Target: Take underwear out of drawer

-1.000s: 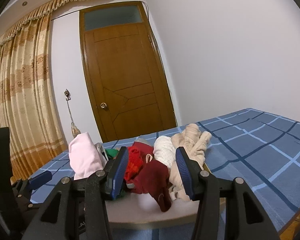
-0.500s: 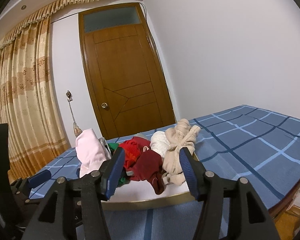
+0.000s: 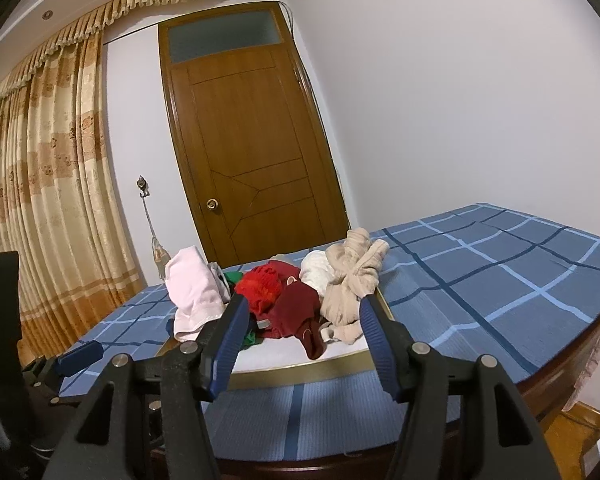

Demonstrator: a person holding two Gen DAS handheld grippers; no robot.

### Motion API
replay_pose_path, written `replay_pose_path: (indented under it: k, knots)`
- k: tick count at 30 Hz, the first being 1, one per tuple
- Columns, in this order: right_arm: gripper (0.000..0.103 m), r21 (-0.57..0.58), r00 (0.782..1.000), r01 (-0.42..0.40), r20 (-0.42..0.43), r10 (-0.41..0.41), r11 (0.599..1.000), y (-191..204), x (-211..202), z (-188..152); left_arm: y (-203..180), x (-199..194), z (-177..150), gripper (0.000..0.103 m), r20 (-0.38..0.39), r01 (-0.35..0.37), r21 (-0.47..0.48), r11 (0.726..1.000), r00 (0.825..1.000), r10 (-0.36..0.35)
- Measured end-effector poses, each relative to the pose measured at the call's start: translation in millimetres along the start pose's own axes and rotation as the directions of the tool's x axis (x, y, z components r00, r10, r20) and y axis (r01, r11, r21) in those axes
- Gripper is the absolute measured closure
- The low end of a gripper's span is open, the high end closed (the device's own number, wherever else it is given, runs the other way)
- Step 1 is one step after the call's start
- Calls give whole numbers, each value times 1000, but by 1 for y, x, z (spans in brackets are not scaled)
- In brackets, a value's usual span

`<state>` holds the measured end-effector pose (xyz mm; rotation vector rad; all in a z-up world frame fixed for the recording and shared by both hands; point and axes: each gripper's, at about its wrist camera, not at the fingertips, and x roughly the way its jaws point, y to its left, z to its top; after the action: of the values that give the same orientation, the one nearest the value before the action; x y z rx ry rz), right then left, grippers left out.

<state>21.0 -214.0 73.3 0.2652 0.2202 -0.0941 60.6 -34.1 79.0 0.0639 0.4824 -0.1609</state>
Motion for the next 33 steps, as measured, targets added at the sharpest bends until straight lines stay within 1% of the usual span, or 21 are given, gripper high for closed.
replay_pose_path:
  k: [3,6,13,17,22,26,29,33]
  knots:
    - [42,2,1000,-3,-6,3,1000,-1,-8,-1,0,-8,-3,0,-11,0,-4,1000,1000,0]
    - [42,-3,1000,7,-20,-7,1000,-1,-18,-1,-1,-16,-6,0,-23,14,-14,1000,1000,-14]
    - [42,15,999,-4,-49,5,1000,-7,-43,0,-5,-41,-17,0,-40,27,-34,999,999,-28]
    - [42,20,998,-13,-65,15,1000,-10,-60,-3,-9,-54,-26,0,-50,26,-24,999,998,-27]
    - [42,15,998,-7,-68,8,1000,-12,-80,-7,-12,-67,-37,0,-65,24,-17,1000,998,-25]
    - [42,30,998,-12,-64,14,999,-14,-97,-10,-10,-79,-43,0,-51,21,-25,999,998,-23]
    - [42,7,999,-3,-44,4,1000,-11,-109,-13,-9,-87,-47,0,-43,13,-28,1000,999,-14]
    - [42,4,999,-10,-40,10,1000,-9,-119,-18,-8,-97,-51,0,-26,8,-31,999,1000,-9]
